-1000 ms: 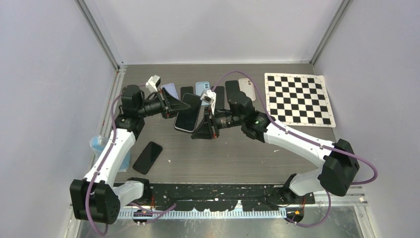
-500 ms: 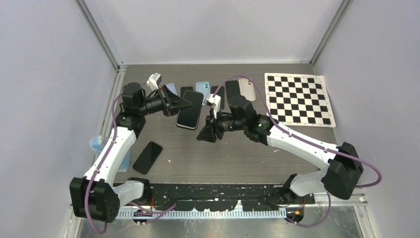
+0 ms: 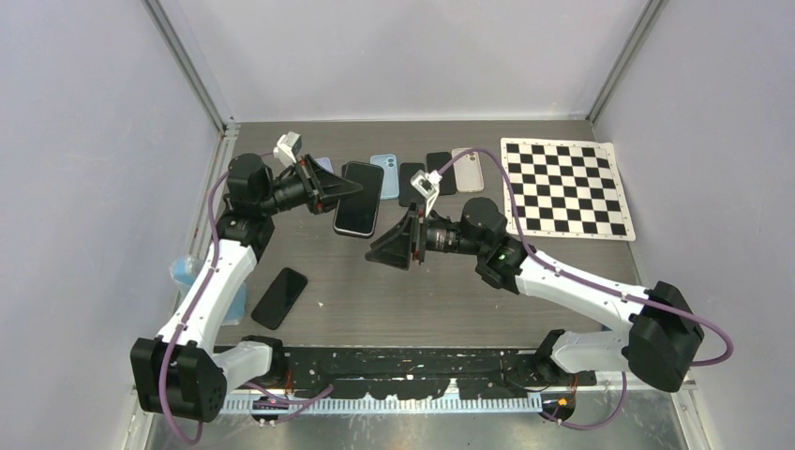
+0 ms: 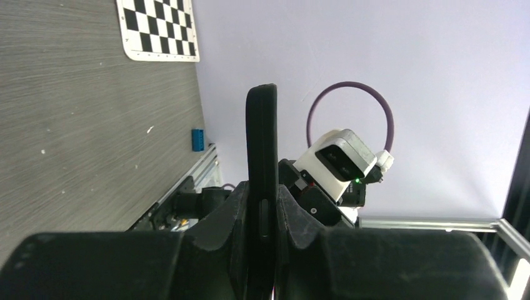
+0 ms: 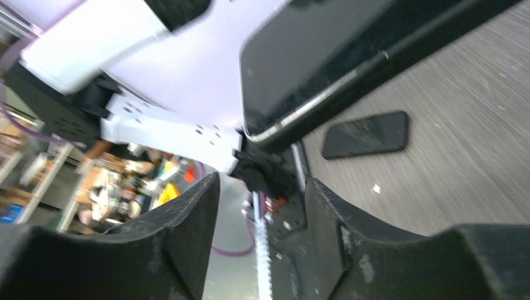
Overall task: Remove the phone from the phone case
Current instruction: Remove the phone case from the phone.
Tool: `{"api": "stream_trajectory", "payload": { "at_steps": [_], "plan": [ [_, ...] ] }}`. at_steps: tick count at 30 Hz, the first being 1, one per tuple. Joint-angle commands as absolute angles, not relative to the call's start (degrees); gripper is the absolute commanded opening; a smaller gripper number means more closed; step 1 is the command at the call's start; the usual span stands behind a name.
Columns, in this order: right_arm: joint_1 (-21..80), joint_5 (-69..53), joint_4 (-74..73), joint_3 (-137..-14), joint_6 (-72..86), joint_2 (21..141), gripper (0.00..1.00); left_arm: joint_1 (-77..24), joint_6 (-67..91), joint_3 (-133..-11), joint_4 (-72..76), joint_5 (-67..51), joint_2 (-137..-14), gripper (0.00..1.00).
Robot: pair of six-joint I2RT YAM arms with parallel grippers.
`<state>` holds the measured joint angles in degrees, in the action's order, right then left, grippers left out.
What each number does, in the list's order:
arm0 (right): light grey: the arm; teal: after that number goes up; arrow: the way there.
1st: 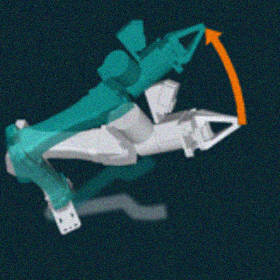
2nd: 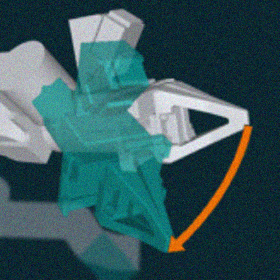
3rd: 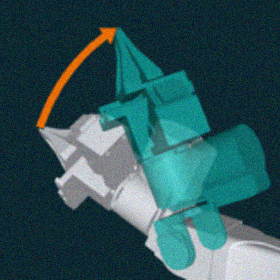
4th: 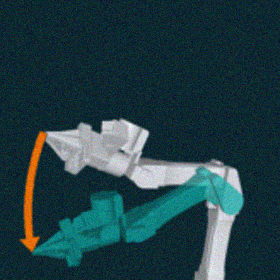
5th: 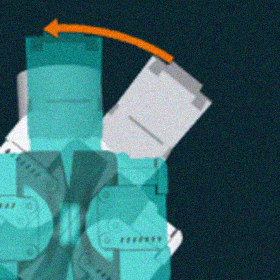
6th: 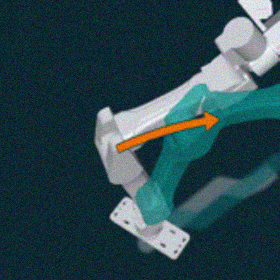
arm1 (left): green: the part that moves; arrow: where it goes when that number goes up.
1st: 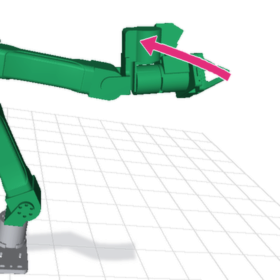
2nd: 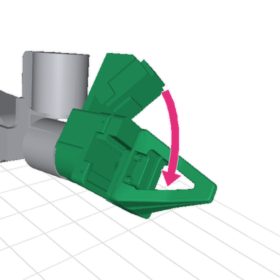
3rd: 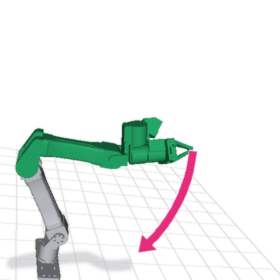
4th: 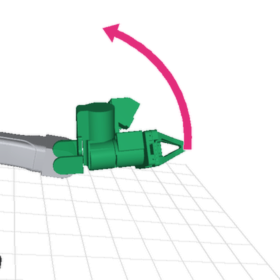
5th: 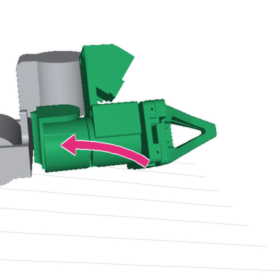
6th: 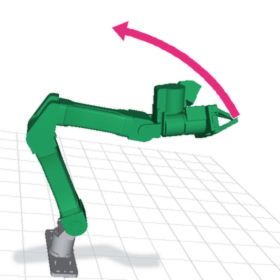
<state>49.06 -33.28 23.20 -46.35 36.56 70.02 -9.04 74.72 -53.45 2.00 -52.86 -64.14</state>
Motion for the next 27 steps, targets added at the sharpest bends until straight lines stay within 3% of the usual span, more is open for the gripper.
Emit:
{"api": "stream_trajectory", "payload": {
  "at_steps": [1, 4, 8, 18, 27],
  "plan": [
    [49.39, -33.2, 43.9, -46.5, 50.41, 73.55, 0.52, -8.97, 82.21, -52.47, 10.93, -52.13, -61.04, 0.0],
    [49.48, -32.2, 49.81, -46.72, 53.61, 76.26, 0.4, -8.98, 84.18, -51.1, 11.74, -51.53, -60.41, 0.0],
    [49.51, -29.4, 50.75, -46.8, 54.9, 77.21, 0.32, -8.99, 86.12, -50.05, 12.68, -51.25, -59.93, 0.0],
    [49.49, -21.24, 48.64, -46.16, 57.85, 78.8, 0.25, -9.35, 92.91, -47.81, 17.33, -51.15, -57.99, 0.0],
    [48.64, -14.4, 42.1, -43.51, 51.99, 80.47, 0.07, -9.36, 102.7, -44.49, 28.78, -48.52, -55.64, 0.0]
  ]
}}
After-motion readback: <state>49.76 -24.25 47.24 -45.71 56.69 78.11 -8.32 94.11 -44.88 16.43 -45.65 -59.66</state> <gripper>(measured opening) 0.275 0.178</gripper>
